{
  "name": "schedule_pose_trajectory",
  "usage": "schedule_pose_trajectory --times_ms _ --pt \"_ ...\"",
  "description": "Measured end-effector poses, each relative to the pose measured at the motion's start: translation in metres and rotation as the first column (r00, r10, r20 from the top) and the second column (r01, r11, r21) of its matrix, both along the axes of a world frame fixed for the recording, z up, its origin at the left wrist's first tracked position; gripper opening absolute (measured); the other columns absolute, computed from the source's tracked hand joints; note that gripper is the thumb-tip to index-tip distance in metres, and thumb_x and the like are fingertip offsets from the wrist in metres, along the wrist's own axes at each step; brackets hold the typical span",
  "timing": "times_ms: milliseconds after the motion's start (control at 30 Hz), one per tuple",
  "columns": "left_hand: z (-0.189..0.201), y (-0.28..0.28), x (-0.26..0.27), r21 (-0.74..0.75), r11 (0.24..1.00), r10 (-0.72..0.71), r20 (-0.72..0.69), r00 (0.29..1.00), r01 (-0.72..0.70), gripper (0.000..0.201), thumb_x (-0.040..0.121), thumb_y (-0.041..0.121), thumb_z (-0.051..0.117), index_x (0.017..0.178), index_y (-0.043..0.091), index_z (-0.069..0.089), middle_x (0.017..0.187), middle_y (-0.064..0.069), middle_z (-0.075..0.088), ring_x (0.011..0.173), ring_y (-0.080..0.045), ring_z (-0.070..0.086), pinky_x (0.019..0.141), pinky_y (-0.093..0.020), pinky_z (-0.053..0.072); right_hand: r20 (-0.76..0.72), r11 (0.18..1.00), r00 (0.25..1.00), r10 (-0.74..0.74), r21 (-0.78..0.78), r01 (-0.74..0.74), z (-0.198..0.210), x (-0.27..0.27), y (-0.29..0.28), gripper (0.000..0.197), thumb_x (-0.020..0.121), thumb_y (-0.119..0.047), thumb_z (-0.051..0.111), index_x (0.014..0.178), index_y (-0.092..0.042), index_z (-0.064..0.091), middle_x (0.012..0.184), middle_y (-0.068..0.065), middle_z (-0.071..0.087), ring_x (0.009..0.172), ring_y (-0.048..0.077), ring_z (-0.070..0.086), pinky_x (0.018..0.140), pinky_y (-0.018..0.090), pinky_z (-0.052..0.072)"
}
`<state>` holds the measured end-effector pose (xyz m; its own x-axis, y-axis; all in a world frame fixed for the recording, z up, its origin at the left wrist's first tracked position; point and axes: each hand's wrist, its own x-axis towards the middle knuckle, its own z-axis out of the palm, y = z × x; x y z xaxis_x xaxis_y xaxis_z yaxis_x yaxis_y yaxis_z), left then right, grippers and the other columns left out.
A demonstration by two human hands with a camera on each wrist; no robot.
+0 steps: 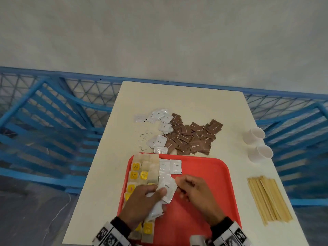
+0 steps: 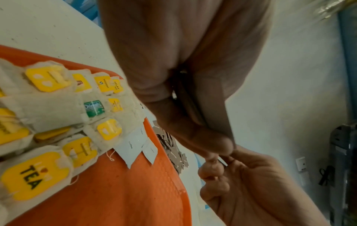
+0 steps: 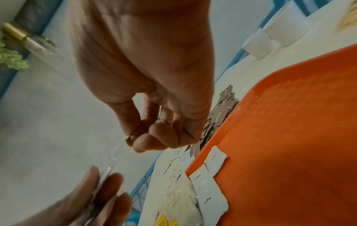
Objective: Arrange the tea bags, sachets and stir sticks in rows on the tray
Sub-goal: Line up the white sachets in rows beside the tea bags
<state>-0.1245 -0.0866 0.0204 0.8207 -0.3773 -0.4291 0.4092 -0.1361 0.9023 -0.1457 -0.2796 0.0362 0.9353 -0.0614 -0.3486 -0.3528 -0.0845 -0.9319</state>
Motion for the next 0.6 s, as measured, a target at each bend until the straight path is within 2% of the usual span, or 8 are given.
schedule_pose_trajectory --times_ms 100,167,233,300,333,433,500,600 --pt "0.001 -0.001 -0.002 0.021 0.998 -0.052 0.052 0.997 0.051 0.043 0.086 0.043 0.071 0.075 0.001 0.073 0.074 -0.027 0.068 0.062 -0.018 0.066 0.061 -0.029 0.05 -0.025 0.998 1.0 -0.012 0.054 0.013 -0.001 -0.001 -0.004 0.03 0.097 -0.023 0.06 0.08 0.001 0.064 0.068 0.005 0.059 0.062 0.015 0.05 0.051 0.019 0.036" --pt "0.005 -0.003 -0.003 0.039 0.996 -0.079 0.072 0.994 0.076 0.037 0.089 0.035 0.07 0.058 0.015 0.073 0.056 -0.004 0.066 0.055 -0.005 0.062 0.057 -0.018 0.044 0.034 0.999 0.998 0.044 -0.01 -0.044 -0.002 0.0 -0.002 0.023 0.094 -0.028 0.065 0.086 -0.007 0.07 0.075 -0.002 0.068 0.068 0.007 0.057 0.058 0.018 0.042" --pt "0.003 -0.004 -0.005 0.112 0.984 -0.148 0.117 0.982 0.135 0.043 0.09 0.044 0.069 0.053 0.022 0.071 0.052 0.013 0.056 0.052 0.004 0.049 0.056 -0.014 0.035 0.087 0.993 0.991 0.105 -0.066 -0.099 -0.005 0.001 0.002 0.014 0.091 -0.026 0.07 0.088 -0.013 0.075 0.081 -0.004 0.073 0.072 0.0 0.061 0.065 0.016 0.045" --pt "-0.005 -0.002 -0.005 0.152 0.975 -0.181 0.131 0.975 0.161 0.056 0.081 0.065 0.068 0.059 0.014 0.07 0.056 0.012 0.048 0.055 -0.001 0.043 0.058 -0.018 0.031 0.088 0.995 0.992 0.086 -0.049 -0.082 -0.009 0.002 0.004 0.013 0.09 -0.02 0.072 0.085 -0.01 0.076 0.077 -0.004 0.073 0.069 -0.001 0.06 0.065 0.015 0.045" --pt "-0.006 -0.002 -0.005 0.155 0.977 -0.162 0.114 0.98 0.143 0.055 0.08 0.065 0.069 0.057 0.016 0.068 0.055 0.012 0.047 0.055 -0.003 0.043 0.057 -0.018 0.031 0.068 1.0 0.997 0.028 -0.004 -0.028 -0.012 0.002 0.004 0.012 0.089 -0.018 0.072 0.085 -0.008 0.076 0.075 -0.004 0.073 0.067 0.0 0.06 0.063 0.014 0.045" --pt "-0.008 -0.002 -0.008 0.046 0.995 -0.082 -0.03 0.996 0.084 0.032 0.086 0.04 0.07 0.059 0.022 0.075 0.06 0.007 0.065 0.055 -0.007 0.058 0.057 -0.021 0.045 -0.06 0.981 0.99 -0.131 0.137 0.138 -0.02 -0.003 -0.001 0.015 0.089 -0.02 0.071 0.091 -0.006 0.075 0.07 -0.004 0.068 0.058 0.004 0.053 0.053 0.016 0.041" --pt "-0.008 -0.005 -0.009 -0.009 1.0 -0.029 -0.14 0.99 0.028 0.028 0.089 0.03 0.07 0.065 0.016 0.078 0.065 -0.006 0.07 0.055 -0.016 0.064 0.053 -0.028 0.052 -0.15 0.988 0.986 -0.07 0.126 0.089 -0.027 -0.008 -0.004 0.018 0.086 -0.026 0.074 0.09 -0.008 0.074 0.068 0.0 0.065 0.056 0.008 0.05 0.051 0.018 0.039" --pt "-0.015 -0.007 -0.009 0.031 0.999 -0.033 -0.163 0.986 0.038 0.028 0.088 0.029 0.072 0.068 0.011 0.077 0.065 -0.005 0.068 0.057 -0.015 0.064 0.054 -0.025 0.051 -0.19 0.997 0.982 0.015 0.079 0.0 -0.037 -0.014 -0.001 0.016 0.088 -0.021 0.074 0.087 -0.005 0.074 0.064 0.0 0.063 0.055 0.007 0.049 0.051 0.018 0.038"
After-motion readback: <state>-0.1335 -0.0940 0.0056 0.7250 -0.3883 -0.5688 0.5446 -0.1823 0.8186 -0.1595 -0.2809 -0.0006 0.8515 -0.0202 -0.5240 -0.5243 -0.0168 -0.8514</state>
